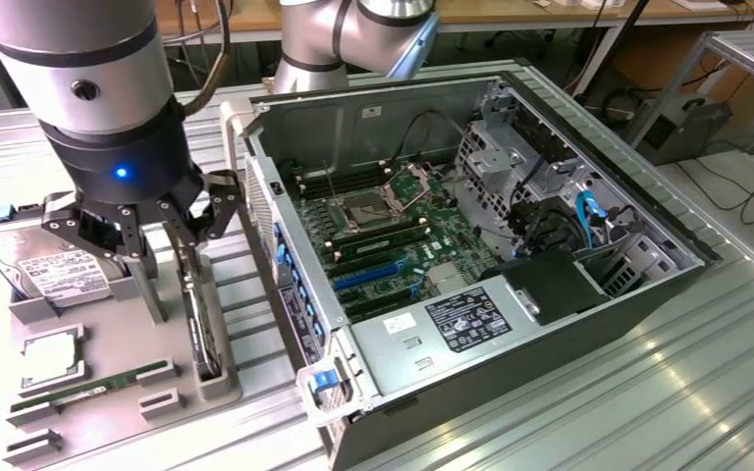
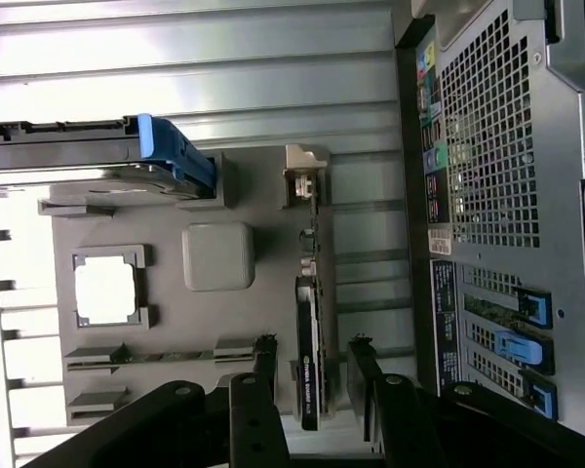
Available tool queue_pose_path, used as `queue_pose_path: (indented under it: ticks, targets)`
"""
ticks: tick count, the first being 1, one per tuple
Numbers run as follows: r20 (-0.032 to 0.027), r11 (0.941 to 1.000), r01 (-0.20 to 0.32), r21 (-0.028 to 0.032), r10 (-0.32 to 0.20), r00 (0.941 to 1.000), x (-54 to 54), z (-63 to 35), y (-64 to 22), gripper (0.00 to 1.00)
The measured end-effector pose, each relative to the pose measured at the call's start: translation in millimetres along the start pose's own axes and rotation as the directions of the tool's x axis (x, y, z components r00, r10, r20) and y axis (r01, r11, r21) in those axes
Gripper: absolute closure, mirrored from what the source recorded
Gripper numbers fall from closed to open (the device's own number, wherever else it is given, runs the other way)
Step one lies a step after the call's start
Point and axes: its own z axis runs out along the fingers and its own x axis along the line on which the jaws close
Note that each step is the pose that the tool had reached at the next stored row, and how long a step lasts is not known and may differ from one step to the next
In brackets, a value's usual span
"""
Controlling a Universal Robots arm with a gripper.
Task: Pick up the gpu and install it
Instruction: 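Pick up the gpu and move the gpu toward the slot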
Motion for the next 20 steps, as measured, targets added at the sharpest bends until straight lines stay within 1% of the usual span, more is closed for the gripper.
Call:
queue_pose_path:
  ticks: [1,5,20]
  targets:
    - [0.0,1.0,0.0,0.0,0.0,1.0,0.1,1.9,-0.3,0.58]
    - [0.0001,1.0,0.0,0.0,0.0,1.0,0.3,15.5,-2.1,0.58]
    - [0.0001,1.0,0.0,0.0,0.0,1.0,1.0,49.5,-6.6,0.58]
